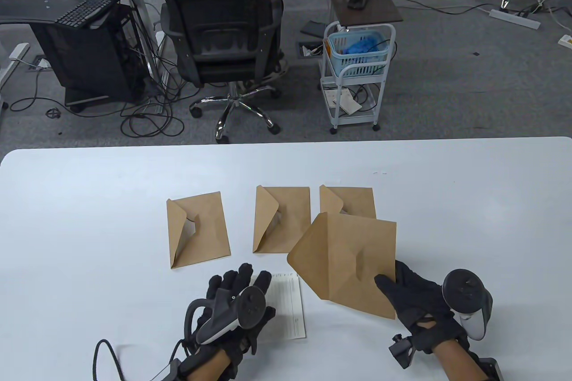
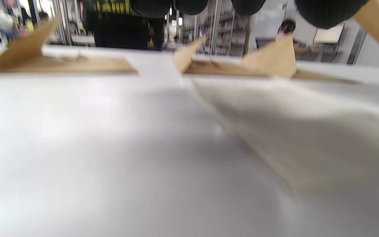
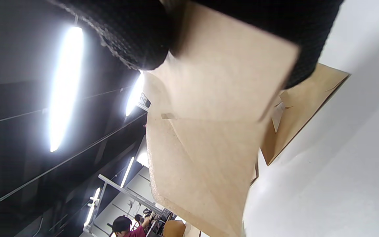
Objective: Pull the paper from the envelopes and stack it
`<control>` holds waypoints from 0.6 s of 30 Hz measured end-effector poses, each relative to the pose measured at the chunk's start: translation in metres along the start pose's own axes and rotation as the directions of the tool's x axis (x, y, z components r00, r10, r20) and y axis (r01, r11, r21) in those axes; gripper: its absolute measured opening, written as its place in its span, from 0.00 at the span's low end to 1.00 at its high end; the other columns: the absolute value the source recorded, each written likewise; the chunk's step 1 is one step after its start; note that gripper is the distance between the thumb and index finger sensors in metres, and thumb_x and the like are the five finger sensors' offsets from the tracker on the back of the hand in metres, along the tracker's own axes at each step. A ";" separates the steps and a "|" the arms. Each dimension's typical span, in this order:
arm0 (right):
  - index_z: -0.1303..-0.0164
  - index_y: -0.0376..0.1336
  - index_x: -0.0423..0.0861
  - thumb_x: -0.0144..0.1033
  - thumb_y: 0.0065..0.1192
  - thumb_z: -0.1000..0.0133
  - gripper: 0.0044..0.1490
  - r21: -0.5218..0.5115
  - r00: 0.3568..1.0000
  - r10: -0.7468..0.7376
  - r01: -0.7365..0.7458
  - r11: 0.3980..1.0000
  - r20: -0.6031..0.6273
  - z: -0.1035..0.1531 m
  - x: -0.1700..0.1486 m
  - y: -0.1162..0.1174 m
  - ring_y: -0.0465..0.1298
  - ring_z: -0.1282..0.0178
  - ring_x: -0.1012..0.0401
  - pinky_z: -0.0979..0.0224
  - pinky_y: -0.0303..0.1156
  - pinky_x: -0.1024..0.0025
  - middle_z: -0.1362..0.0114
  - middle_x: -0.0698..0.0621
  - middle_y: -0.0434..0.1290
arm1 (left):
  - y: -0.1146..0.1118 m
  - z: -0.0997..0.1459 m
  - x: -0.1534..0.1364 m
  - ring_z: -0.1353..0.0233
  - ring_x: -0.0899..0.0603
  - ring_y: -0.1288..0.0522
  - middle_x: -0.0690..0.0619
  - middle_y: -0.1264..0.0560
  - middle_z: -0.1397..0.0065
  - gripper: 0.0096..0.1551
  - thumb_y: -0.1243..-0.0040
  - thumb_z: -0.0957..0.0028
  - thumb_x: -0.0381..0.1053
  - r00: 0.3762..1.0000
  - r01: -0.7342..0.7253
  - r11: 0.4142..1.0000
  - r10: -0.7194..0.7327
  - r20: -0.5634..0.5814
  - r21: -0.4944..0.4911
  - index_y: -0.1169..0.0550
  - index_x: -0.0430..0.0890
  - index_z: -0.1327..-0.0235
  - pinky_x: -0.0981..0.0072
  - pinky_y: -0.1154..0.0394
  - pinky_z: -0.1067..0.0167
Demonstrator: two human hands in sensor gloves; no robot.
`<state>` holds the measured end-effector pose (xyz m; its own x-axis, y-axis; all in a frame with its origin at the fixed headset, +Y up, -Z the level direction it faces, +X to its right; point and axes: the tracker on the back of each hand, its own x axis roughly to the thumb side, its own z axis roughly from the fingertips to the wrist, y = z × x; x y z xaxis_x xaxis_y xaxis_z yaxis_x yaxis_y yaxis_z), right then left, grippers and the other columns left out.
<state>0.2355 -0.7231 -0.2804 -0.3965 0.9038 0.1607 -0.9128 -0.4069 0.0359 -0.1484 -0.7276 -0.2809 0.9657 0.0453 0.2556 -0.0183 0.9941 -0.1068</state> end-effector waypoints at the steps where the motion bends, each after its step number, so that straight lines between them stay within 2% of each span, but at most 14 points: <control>1: 0.35 0.68 0.46 0.39 0.67 0.43 0.26 -0.001 1.000 -0.005 0.005 1.000 -0.003 0.000 0.000 0.000 0.89 0.57 0.56 0.41 0.79 0.54 0.44 0.44 0.83 | 0.005 0.001 -0.002 0.14 0.28 0.51 0.44 0.56 0.12 0.45 0.46 0.45 0.66 1.000 0.012 0.999 -0.012 0.000 0.035 0.48 0.61 0.17 0.29 0.61 0.23; 3: 0.35 0.68 0.46 0.39 0.67 0.43 0.26 0.005 1.000 -0.022 0.022 1.000 -0.014 0.000 -0.001 -0.001 0.90 0.57 0.56 0.41 0.79 0.54 0.44 0.45 0.83 | 0.016 0.003 -0.009 0.13 0.29 0.54 0.45 0.58 0.12 0.45 0.46 0.46 0.67 0.998 0.061 0.989 -0.060 -0.009 0.136 0.49 0.62 0.17 0.29 0.62 0.23; 5: 0.35 0.68 0.46 0.39 0.67 0.43 0.26 0.002 0.999 -0.039 0.039 0.999 -0.026 0.000 -0.002 -0.001 0.90 0.57 0.56 0.42 0.79 0.54 0.44 0.45 0.83 | 0.020 0.003 -0.016 0.13 0.29 0.56 0.46 0.59 0.12 0.46 0.47 0.46 0.68 0.995 0.105 0.976 -0.102 -0.023 0.190 0.50 0.62 0.17 0.29 0.64 0.23; 8: 0.35 0.68 0.46 0.39 0.67 0.43 0.26 0.004 0.998 -0.054 0.054 0.999 -0.044 0.001 -0.001 -0.002 0.90 0.58 0.57 0.42 0.80 0.55 0.45 0.44 0.83 | 0.015 0.003 -0.026 0.13 0.30 0.57 0.47 0.60 0.12 0.47 0.47 0.46 0.69 0.992 0.128 0.958 -0.122 -0.040 0.255 0.52 0.63 0.17 0.30 0.64 0.23; 11: 0.35 0.68 0.45 0.39 0.66 0.42 0.26 0.014 0.995 -0.077 0.078 0.997 -0.069 0.001 -0.002 -0.002 0.90 0.58 0.57 0.42 0.80 0.55 0.45 0.44 0.83 | 0.006 0.005 -0.032 0.13 0.30 0.58 0.47 0.62 0.12 0.49 0.48 0.46 0.70 0.990 0.142 0.948 -0.134 -0.049 0.283 0.58 0.64 0.19 0.30 0.64 0.23; 18: 0.35 0.68 0.45 0.39 0.65 0.42 0.26 0.027 0.989 -0.084 0.088 0.996 -0.125 0.001 -0.006 0.000 0.90 0.60 0.58 0.44 0.80 0.56 0.46 0.45 0.84 | -0.004 0.010 -0.033 0.13 0.28 0.59 0.45 0.61 0.12 0.49 0.48 0.47 0.70 0.990 0.140 0.952 -0.136 -0.036 0.273 0.56 0.63 0.18 0.31 0.64 0.23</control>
<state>0.2375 -0.7286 -0.2799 -0.3274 0.9443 0.0321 -0.9412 -0.3289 0.0768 -0.1830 -0.7324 -0.2791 0.9680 -0.0937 0.2329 0.0476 0.9794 0.1964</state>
